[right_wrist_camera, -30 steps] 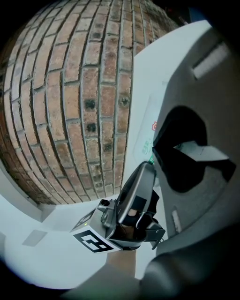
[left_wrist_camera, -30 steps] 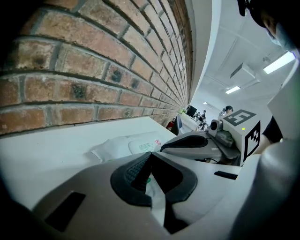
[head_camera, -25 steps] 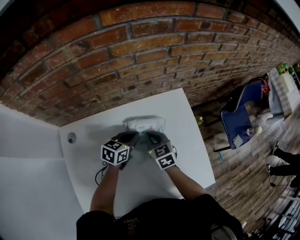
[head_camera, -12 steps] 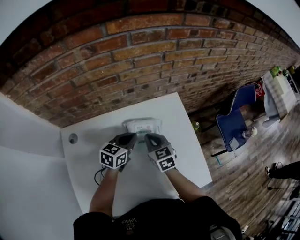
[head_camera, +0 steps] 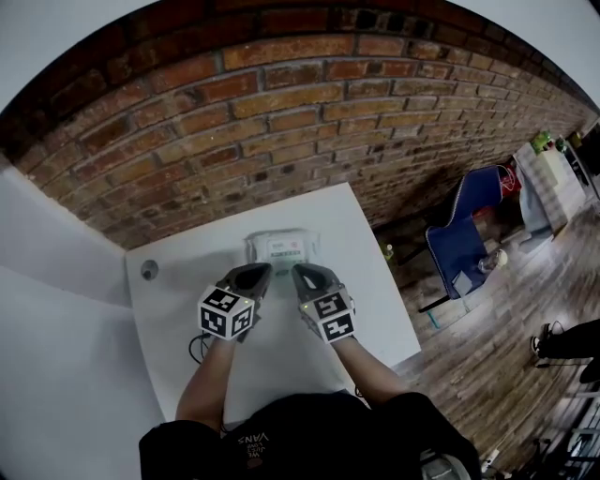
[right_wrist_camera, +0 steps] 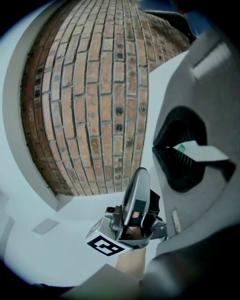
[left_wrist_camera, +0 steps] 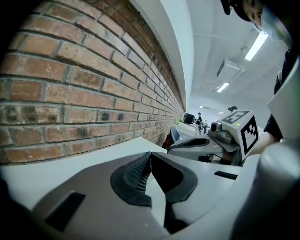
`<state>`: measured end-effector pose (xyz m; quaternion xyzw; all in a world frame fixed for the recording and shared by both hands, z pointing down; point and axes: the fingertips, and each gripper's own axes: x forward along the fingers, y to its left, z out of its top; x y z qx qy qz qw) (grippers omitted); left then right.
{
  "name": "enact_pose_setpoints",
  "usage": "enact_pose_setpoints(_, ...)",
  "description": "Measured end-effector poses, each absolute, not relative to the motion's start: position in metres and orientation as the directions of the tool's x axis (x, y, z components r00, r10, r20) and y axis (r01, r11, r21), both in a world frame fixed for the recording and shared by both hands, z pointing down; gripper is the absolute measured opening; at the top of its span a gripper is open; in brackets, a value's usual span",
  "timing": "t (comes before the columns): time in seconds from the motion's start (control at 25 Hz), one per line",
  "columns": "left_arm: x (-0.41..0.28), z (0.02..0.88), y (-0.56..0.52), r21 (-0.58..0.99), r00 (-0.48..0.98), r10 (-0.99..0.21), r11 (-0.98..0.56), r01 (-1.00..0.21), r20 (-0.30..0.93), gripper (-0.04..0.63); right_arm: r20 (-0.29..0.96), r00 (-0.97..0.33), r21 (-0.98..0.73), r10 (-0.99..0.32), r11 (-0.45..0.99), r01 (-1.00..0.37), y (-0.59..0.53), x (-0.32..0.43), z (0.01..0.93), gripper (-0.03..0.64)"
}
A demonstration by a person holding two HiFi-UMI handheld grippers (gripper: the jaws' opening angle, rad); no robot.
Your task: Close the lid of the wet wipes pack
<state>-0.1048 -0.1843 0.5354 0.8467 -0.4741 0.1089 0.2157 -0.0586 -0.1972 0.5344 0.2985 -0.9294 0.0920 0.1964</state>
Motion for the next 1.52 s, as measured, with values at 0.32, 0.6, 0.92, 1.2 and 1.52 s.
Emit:
enact_pose_setpoints(0.32, -0.105, 0.511, -0.153, 0.238, 0.531, -0.775, -0.475, -0.847, 0.343, 0.011, 0.387, -0.739, -0.043, -0.551, 0.790, -0.611, -0.169, -0.053, 0.514, -0.002)
enact_pose_setpoints(0.6, -0.107, 0.492, -0.124, 0.212, 0.529, -0.795, -0.485, -0.848, 0.296, 0.011, 0.342, -0.741, -0.055, -0.578, 0.775, -0.630, -0.142, -0.051, 0.495, -0.002)
enact_pose_setpoints(0.92, -0.112, 0.476, -0.088, 0.186, 0.521, -0.813, -0.487, -0.853, 0.261, 0.011, 0.317, -0.729, -0.046, -0.607, 0.757, -0.651, -0.106, -0.047, 0.483, -0.002)
enact_pose_setpoints(1.2, -0.115, 0.470, -0.054, 0.166, 0.527, -0.811, -0.501, -0.850, 0.254, 0.011, 0.302, -0.719, -0.043, -0.626, 0.744, -0.667, -0.075, -0.047, 0.477, -0.002)
enact_pose_setpoints(1.52, -0.116, 0.463, -0.022, 0.160, 0.549, -0.801, -0.526, -0.836, 0.239, 0.011, 0.294, -0.707, -0.045, -0.643, 0.730, -0.682, -0.040, -0.048, 0.473, -0.002)
